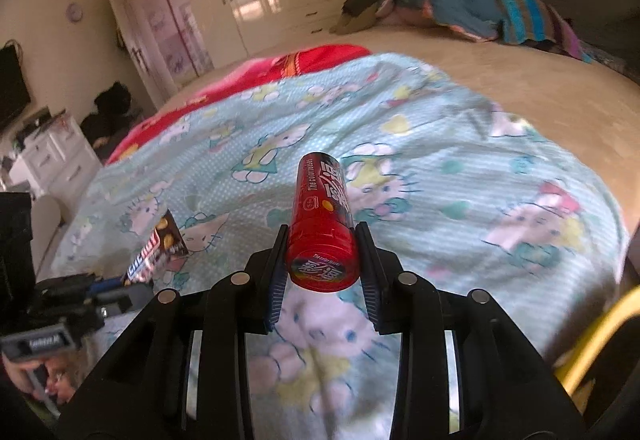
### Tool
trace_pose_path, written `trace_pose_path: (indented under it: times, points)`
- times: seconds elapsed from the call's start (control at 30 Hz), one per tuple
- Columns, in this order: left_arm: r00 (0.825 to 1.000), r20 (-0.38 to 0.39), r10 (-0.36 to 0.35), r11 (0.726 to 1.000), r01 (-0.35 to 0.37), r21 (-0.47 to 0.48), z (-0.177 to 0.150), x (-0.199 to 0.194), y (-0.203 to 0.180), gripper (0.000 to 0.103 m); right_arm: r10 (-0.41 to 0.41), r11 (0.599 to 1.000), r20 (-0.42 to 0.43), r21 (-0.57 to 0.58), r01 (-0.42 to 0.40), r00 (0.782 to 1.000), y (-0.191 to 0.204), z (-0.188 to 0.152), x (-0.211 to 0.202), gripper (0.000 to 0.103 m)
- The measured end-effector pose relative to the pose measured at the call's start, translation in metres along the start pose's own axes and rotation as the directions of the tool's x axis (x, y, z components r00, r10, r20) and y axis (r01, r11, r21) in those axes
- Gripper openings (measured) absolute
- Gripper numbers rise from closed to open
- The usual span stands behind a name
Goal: Collect trash
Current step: 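Carry the red candy tube and chocolate bar over the bin with both tools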
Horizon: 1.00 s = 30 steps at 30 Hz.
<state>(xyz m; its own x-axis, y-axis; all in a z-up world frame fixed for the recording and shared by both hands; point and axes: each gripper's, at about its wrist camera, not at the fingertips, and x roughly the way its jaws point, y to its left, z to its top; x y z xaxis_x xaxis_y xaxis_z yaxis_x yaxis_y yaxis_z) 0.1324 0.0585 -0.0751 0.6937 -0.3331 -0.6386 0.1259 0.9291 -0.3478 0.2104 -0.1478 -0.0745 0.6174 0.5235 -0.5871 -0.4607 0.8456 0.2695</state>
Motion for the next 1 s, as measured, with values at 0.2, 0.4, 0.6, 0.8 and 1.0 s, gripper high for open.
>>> trace_pose_path:
  times: [0.2,0.4,0.6,0.8,1.0]
  points:
    - [0.999,0.018,-0.037,0.998,0.036,0.048,0.005,-0.008,-0.028,0.017,-0.026,0.999,0.048,0.037,0.024,0.999,-0.02,-0.008,-0.043,0.026]
    - [0.998,0.022,-0.064,0.993,0.061,0.105,0.006,-0.013,-0.056,0.017,-0.059,0.997,0.079,0.06,0.054,0.995,-0.036,-0.021,-0.077,0.026]
    - [0.996,0.018,-0.085,0.985,0.082,0.151,0.007,-0.013,-0.079,0.017,-0.097,0.993,0.097,0.081,0.089,0.99,-0.057,-0.032,-0.105,0.026]
    - [0.995,0.007,-0.1,0.975,0.097,0.198,0.004,-0.012,-0.1,0.017,-0.139,0.987,0.108,0.097,0.128,0.984,-0.074,-0.045,-0.13,0.026]
    - [0.993,-0.006,-0.119,0.965,0.117,0.235,-0.001,-0.01,-0.121,0.017,-0.184,0.978,0.113,0.125,0.17,0.976,-0.089,-0.06,-0.152,0.026]
